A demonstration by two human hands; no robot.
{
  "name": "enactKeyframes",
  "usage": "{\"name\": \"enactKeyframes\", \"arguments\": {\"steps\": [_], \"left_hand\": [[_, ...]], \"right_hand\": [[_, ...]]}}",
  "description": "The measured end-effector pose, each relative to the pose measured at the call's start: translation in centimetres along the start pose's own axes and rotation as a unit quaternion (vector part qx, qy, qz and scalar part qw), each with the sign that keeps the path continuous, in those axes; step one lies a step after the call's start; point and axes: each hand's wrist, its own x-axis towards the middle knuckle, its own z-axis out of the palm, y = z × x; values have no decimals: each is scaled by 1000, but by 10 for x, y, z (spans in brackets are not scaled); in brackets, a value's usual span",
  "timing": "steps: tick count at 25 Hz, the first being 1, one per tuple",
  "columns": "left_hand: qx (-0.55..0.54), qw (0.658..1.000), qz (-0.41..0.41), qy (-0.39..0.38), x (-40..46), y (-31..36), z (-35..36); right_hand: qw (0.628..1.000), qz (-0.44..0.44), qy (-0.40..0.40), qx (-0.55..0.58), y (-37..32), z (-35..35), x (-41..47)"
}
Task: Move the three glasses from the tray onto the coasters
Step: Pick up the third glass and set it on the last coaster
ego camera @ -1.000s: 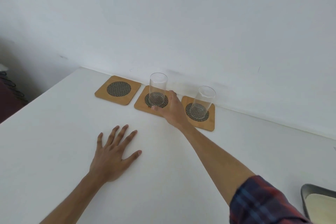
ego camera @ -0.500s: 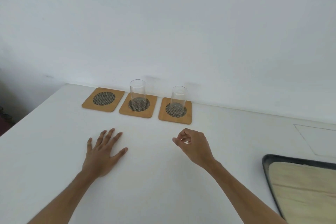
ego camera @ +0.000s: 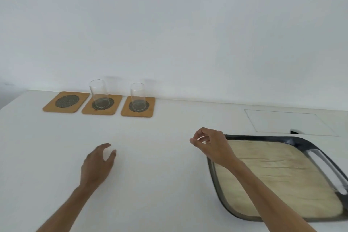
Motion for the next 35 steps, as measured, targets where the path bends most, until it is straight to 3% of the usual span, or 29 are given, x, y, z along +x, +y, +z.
{"name": "enactKeyframes", "arguments": {"steps": [7,11,15,21,29,35], "left_hand": [[-171,982,74,-20,-122,146,78],[-168,978,117,-32,-175,193,118],[-164,972,165,-20,-201,226,141],[-200,967,156,-15,-222,271,158],[-186,963,195,-27,-232,309,179],[-128,953,268,-63,-230,348,193]], "right_hand": [[994,49,93,5,108,-118,-67],[980,87,165,-66,170,-166,-105],[940,131,251,-188,223,-206,-129],[894,245,176,-331,265,-225,-134],[899,236,209,-306,274,-212,-136],[931,182,290,-127,262,-229,-135]]}}
